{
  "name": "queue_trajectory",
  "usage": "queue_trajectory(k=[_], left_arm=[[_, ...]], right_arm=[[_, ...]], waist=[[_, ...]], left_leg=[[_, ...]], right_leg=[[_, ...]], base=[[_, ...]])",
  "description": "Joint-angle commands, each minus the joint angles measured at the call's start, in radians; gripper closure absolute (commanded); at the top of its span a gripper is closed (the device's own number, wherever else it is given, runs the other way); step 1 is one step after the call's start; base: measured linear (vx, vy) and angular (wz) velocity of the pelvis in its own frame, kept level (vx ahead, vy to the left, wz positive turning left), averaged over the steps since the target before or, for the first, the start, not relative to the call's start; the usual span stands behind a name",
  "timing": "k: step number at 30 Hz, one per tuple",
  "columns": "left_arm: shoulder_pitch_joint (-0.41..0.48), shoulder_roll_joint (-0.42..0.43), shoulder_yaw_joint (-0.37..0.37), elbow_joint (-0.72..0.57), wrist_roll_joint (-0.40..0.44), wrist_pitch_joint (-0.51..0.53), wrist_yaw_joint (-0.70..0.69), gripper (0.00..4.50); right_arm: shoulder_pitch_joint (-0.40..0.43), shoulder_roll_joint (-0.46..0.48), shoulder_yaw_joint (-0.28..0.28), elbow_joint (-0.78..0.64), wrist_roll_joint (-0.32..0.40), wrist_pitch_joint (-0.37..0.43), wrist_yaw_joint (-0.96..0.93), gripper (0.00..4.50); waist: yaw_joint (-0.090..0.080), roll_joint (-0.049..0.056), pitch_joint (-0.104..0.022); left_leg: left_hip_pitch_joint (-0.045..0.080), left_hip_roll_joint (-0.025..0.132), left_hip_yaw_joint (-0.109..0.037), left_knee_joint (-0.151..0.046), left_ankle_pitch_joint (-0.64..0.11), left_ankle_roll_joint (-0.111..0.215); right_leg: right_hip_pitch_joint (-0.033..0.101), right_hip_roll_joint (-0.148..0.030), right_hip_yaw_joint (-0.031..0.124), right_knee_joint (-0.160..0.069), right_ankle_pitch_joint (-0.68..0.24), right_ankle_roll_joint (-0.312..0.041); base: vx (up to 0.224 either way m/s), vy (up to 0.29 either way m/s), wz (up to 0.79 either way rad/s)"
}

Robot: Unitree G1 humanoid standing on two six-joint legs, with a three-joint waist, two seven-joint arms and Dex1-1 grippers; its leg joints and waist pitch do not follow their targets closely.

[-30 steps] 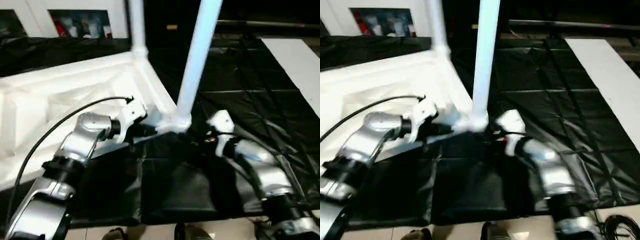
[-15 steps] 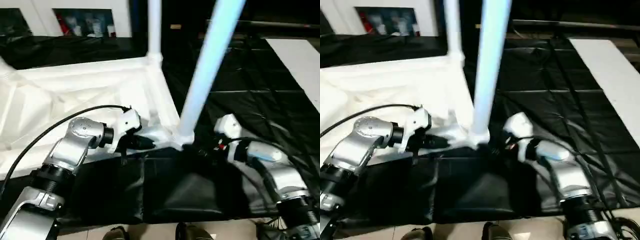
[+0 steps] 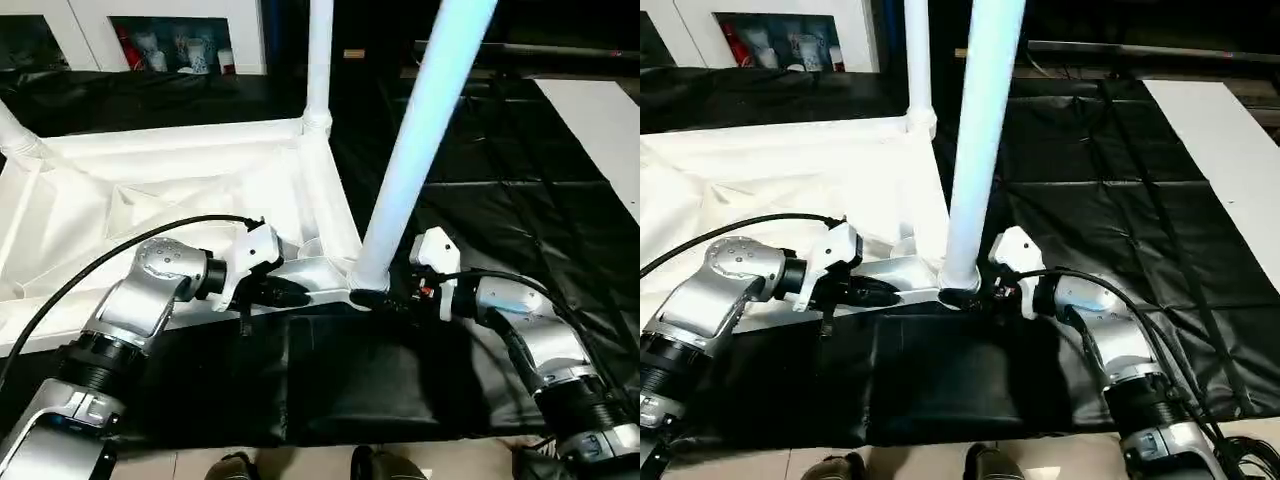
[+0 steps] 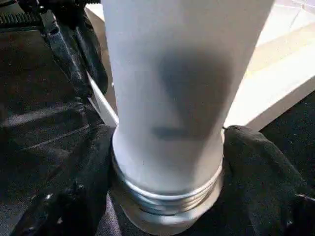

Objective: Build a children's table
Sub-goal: Rotate leg to tighten

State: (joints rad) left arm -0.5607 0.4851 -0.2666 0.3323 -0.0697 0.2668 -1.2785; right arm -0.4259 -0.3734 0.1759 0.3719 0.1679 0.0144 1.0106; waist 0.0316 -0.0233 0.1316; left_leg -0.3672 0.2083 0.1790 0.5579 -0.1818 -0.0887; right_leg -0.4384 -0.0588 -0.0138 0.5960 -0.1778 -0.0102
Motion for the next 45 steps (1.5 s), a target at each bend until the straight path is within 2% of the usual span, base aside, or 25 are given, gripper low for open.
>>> queue_trajectory(k=[1,5,9,15,18,20,21,22,23,24,25,27,29,30,31,33,34,35,37,38,40,42,43,45], left_arm=[[0.027,-0.005,-0.041,0.004,-0.006,0.014,-0.03,4.5],[0.029,-0.003,-0.043,0.007,-0.004,0.012,-0.031,4.5],[0.03,0.0,-0.043,0.004,-0.004,0.015,-0.032,4.5],[0.034,0.003,-0.046,0.003,-0.005,0.021,-0.036,4.5],[0.029,-0.016,-0.04,0.024,0.01,0.028,0.014,4.5],[0.022,-0.032,-0.037,0.041,0.02,0.033,0.046,4.5],[0.015,-0.048,-0.033,0.059,0.028,0.036,0.078,4.5],[0.002,-0.076,-0.028,0.092,0.041,0.041,0.13,4.5],[-0.008,-0.094,-0.025,0.114,0.049,0.042,0.162,4.5],[-0.024,-0.126,-0.018,0.149,0.059,0.048,0.216,4.5],[-0.039,-0.154,-0.011,0.177,0.064,0.054,0.259,4.5],[-0.066,-0.199,-0.002,0.223,0.076,0.06,0.335,4.5],[-0.078,-0.218,0.0,0.243,0.083,0.063,0.369,4.5],[-0.096,-0.246,0.003,0.27,0.096,0.067,0.426,4.5],[-0.103,-0.256,0.002,0.28,0.1,0.068,0.443,4.5],[-0.14,-0.313,0.003,0.341,0.122,0.067,0.539,4.5],[-0.142,-0.314,0.002,0.344,0.124,0.066,0.541,4.5],[-0.157,-0.329,-0.005,0.375,0.142,0.053,0.564,4.5],[-0.172,-0.345,-0.006,0.408,0.158,0.031,0.579,4.5],[-0.173,-0.345,-0.007,0.409,0.16,0.025,0.578,4.5],[-0.168,-0.337,-0.013,0.397,0.159,0.018,0.55,4.5],[-0.163,-0.328,-0.019,0.388,0.159,0.011,0.521,4.5],[-0.16,-0.324,-0.019,0.386,0.158,0.005,0.511,4.5],[-0.151,-0.31,-0.021,0.372,0.157,-0.006,0.478,4.5]], right_arm=[[-0.007,-0.003,-0.003,0.022,-0.001,-0.008,-0.004,1.44],[-0.006,0.0,-0.004,0.023,0.001,-0.017,0.003,1.75],[-0.006,0.003,-0.003,0.024,0.0,-0.024,0.005,1.78],[-0.003,0.009,-0.001,0.037,-0.008,-0.041,0.004,1.8],[-0.002,0.039,-0.023,0.075,-0.034,-0.052,-0.099,1.8],[-0.005,0.063,-0.041,0.106,-0.042,-0.054,-0.167,1.8],[-0.007,0.088,-0.059,0.132,-0.047,-0.052,-0.232,1.8],[-0.008,0.131,-0.088,0.165,-0.045,-0.036,-0.332,1.8],[-0.008,0.157,-0.102,0.182,-0.046,-0.028,-0.392,1.8],[-0.008,0.198,-0.12,0.206,-0.051,-0.015,-0.483,1.8],[-0.011,0.231,-0.128,0.222,-0.061,-0.002,-0.56,1.8],[-0.024,0.285,-0.138,0.249,-0.07,0.021,-0.663,1.81],[-0.033,0.308,-0.138,0.261,-0.077,0.028,-0.704,1.81],[-0.051,0.334,-0.126,0.283,-0.095,0.032,-0.748,1.81],[-0.059,0.344,-0.12,0.292,-0.102,0.032,-0.761,1.81],[-0.109,0.403,-0.091,0.339,-0.138,0.019,-0.835,1.81],[-0.111,0.405,-0.09,0.34,-0.137,0.019,-0.835,1.81],[-0.13,0.433,-0.091,0.359,-0.132,0.015,-0.842,1.81],[-0.128,0.457,-0.074,0.357,-0.117,-0.002,-0.757,1.81],[-0.121,0.463,-0.083,0.347,-0.101,-0.002,-0.743,1.46],[-0.108,0.457,-0.089,0.323,-0.092,0.001,-0.735,1.11],[-0.103,0.437,-0.074,0.316,-0.113,-0.008,-0.734,1.03],[-0.103,0.43,-0.077,0.315,-0.111,-0.011,-0.737,0.83],[-0.097,0.408,-0.094,0.298,-0.1,-0.013,-0.731,0.75]], waist=[[-0.001,-0.005,-0.069],[0.0,-0.005,-0.071],[0.0,-0.005,-0.072],[0.0,-0.006,-0.069],[-0.001,-0.006,-0.068],[-0.004,-0.009,-0.063],[-0.005,-0.008,-0.059],[-0.006,-0.009,-0.058],[-0.006,-0.008,-0.054],[-0.008,-0.009,-0.052],[-0.006,-0.007,-0.049],[-0.004,-0.005,-0.05],[-0.007,-0.009,-0.047],[-0.007,-0.006,-0.048],[-0.008,-0.009,-0.047],[-0.01,-0.009,-0.047],[-0.01,-0.008,-0.047],[-0.009,-0.011,-0.048],[-0.005,-0.009,-0.051],[-0.004,-0.009,-0.05],[-0.003,-0.008,-0.045],[-0.004,-0.008,-0.043],[-0.005,-0.009,-0.045],[-0.005,-0.006,-0.046]], left_leg=[[0.006,0.01,0.013,-0.043,-0.045,0.126],[0.006,0.009,0.013,-0.041,-0.037,0.128],[0.006,0.009,0.012,-0.039,-0.036,0.131],[0.006,0.009,0.012,-0.04,-0.063,0.12],[0.006,0.008,0.012,-0.04,-0.066,0.115],[0.004,0.008,0.012,-0.043,-0.09,0.1],[0.005,0.007,0.011,-0.046,-0.128,0.077],[0.007,0.007,0.01,-0.047,-0.148,0.067],[0.008,0.007,0.007,-0.052,-0.187,0.038],[0.007,0.006,0.007,-0.053,-0.196,0.028],[0.011,0.005,0.006,-0.056,-0.23,0.01],[0.012,0.005,0.001,-0.06,-0.251,-0.004],[0.014,0.003,-0.001,-0.064,-0.292,-0.011],[0.013,0.003,-0.004,-0.065,-0.304,-0.013],[0.014,0.002,-0.004,-0.066,-0.314,-0.012],[0.018,-0.001,-0.004,-0.065,-0.334,-0.015],[0.017,-0.001,-0.006,-0.067,-0.335,-0.015],[0.014,-0.002,-0.007,-0.068,-0.33,-0.009],[0.018,0.0,-0.004,-0.07,-0.31,0.007],[0.017,0.001,-0.002,-0.071,-0.309,0.011],[0.016,0.004,-0.004,-0.075,-0.33,0.012],[0.016,0.004,-0.007,-0.078,-0.354,0.008],[0.014,0.004,-0.01,-0.08,-0.354,0.007],[0.016,0.006,-0.01,-0.081,-0.345,0.008]], right_leg=[[0.074,-0.047,0.031,-0.037,0.065,-0.301],[0.075,-0.046,0.031,-0.035,0.074,-0.303],[0.075,-0.047,0.031,-0.034,0.078,-0.306],[0.074,-0.047,0.031,-0.037,0.029,-0.299],[0.072,-0.047,0.031,-0.038,0.017,-0.295],[0.069,-0.048,0.032,-0.046,-0.037,-0.286],[0.066,-0.049,0.032,-0.055,-0.123,-0.268],[0.064,-0.05,0.032,-0.059,-0.164,-0.257],[0.059,-0.052,0.033,-0.068,-0.269,-0.225],[0.058,-0.05,0.034,-0.07,-0.298,-0.211],[0.051,-0.051,0.035,-0.078,-0.367,-0.186],[0.05,-0.054,0.035,-0.083,-0.419,-0.155],[0.045,-0.05,0.034,-0.087,-0.459,-0.13],[0.044,-0.051,0.035,-0.088,-0.471,-0.117],[0.04,-0.049,0.034,-0.092,-0.485,-0.106],[0.034,-0.049,0.033,-0.096,-0.513,-0.093],[0.035,-0.05,0.033,-0.096,-0.519,-0.088],[0.038,-0.05,0.032,-0.099,-0.519,-0.077],[0.037,-0.049,0.032,-0.1,-0.465,-0.085],[0.037,-0.048,0.032,-0.101,-0.452,-0.089],[0.037,-0.052,0.032,-0.102,-0.467,-0.099],[0.038,-0.054,0.032,-0.106,-0.514,-0.091],[0.04,-0.056,0.031,-0.107,-0.535,-0.084],[0.038,-0.058,0.031,-0.108,-0.526,-0.083]], base=[[0.0,0.0,0.0],[0.0,0.0,0.0],[0.0,0.0,0.0],[0.0,0.0,0.0],[0.0,0.0,0.0],[0.0,0.0,0.0],[0.0,0.0,0.0],[0.0,0.0,0.0],[0.0,0.0,0.0],[0.0,0.0,0.0],[0.0,0.0,0.0],[0.0,0.0,0.0],[0.0,0.0,0.0],[0.0,0.0,0.0],[0.0,0.0,0.0],[0.0,0.0,0.0],[0.0,0.0,0.0],[0.0,0.0,0.0],[0.0,0.0,0.0],[0.0,0.0,0.0],[0.0,0.0,0.0],[0.0,0.0,0.0],[0.0,0.0,0.0],[0.0,0.0,0.0]])
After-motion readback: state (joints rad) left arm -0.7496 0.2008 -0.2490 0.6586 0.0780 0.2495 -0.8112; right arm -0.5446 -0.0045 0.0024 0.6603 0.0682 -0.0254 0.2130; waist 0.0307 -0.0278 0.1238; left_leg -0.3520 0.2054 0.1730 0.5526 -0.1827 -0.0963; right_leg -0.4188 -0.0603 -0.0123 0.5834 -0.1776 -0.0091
